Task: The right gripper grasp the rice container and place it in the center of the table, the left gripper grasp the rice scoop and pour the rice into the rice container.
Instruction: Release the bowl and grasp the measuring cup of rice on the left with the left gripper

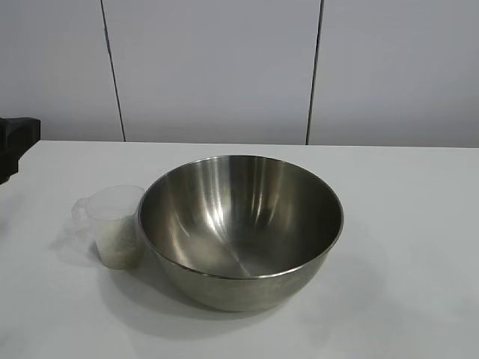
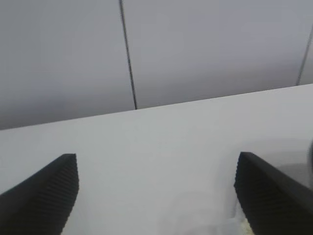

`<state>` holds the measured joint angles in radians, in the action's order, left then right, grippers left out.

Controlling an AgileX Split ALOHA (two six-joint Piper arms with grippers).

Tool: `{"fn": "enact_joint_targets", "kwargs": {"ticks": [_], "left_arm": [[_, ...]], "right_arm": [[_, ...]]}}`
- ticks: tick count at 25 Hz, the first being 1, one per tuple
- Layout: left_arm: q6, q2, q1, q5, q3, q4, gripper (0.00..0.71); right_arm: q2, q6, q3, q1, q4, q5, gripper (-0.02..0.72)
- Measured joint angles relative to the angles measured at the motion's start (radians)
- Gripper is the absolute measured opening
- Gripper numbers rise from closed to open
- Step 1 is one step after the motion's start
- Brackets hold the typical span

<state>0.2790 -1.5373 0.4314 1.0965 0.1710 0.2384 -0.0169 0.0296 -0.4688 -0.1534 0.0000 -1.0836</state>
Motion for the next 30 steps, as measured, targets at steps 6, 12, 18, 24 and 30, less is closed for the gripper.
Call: {"fn": "enact_joint_targets", "kwargs": {"ticks": [6, 12, 18, 24, 30], "left_arm": [[-0.084, -0.247, 0.000, 0.035, 0.007, -0.017, 0.581], [-0.098, -0.366, 0.000, 0.042, 0.040, -0.032, 0.569], [-0.086, -0.477, -0.011, 0.048, 0.121, -0.037, 0.569], [-0.086, -0.546, -0.110, 0.056, 0.195, -0.113, 0.569], [-0.086, -0.557, -0.155, 0.055, 0.222, -0.238, 0.569]], "right_arm": [[0.000, 0.000, 0.000, 0.000, 0.000, 0.000, 0.628], [0.000, 0.000, 0.000, 0.000, 0.000, 0.000, 0.628], [0.000, 0.000, 0.000, 0.000, 0.000, 0.000, 0.627], [0.000, 0.000, 0.000, 0.000, 0.000, -0.001, 0.627], [0.000, 0.000, 0.000, 0.000, 0.000, 0.000, 0.622]]}}
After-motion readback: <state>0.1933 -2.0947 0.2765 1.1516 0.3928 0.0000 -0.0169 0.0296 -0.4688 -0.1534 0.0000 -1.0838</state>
